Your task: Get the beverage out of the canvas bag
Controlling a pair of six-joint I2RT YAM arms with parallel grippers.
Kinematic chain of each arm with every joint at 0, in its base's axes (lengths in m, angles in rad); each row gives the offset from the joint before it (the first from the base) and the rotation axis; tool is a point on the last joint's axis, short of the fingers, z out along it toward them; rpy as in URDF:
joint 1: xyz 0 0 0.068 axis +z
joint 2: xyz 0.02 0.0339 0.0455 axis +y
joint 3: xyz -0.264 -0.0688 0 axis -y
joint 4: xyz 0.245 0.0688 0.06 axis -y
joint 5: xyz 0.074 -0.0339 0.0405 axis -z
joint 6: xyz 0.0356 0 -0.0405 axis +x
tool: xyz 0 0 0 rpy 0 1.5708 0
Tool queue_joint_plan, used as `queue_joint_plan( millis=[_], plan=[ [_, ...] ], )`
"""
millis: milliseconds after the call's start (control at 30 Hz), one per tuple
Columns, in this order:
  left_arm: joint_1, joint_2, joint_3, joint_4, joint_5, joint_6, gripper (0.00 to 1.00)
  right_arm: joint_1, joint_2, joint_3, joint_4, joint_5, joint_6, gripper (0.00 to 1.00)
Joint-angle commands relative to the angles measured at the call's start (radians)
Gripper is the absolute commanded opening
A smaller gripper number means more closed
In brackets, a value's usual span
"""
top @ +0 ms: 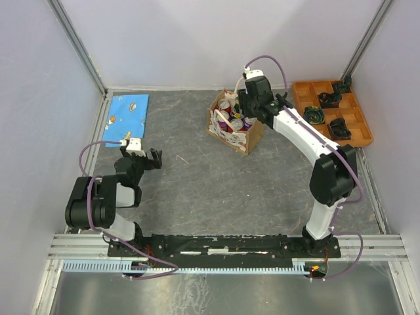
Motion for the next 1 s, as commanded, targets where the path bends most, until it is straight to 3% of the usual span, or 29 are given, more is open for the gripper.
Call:
queue_joint_plan(
  millis=[0,567,967],
  plan=[
    [0.003,0.000,0.008,0.053,-0.019,0.017,0.99,0.000,0.048,0.077,-0.015,-0.041,0.027,0.60],
    [0.003,0.005,0.008,0.064,-0.018,0.016,0.99,-0.002,0.146,0.086,-0.055,0.181,0.081,0.81],
    [0.002,0.004,0.008,0.063,-0.019,0.017,0.99,-0.020,0.233,0.162,-0.119,0.203,0.154,0.82]
  ],
)
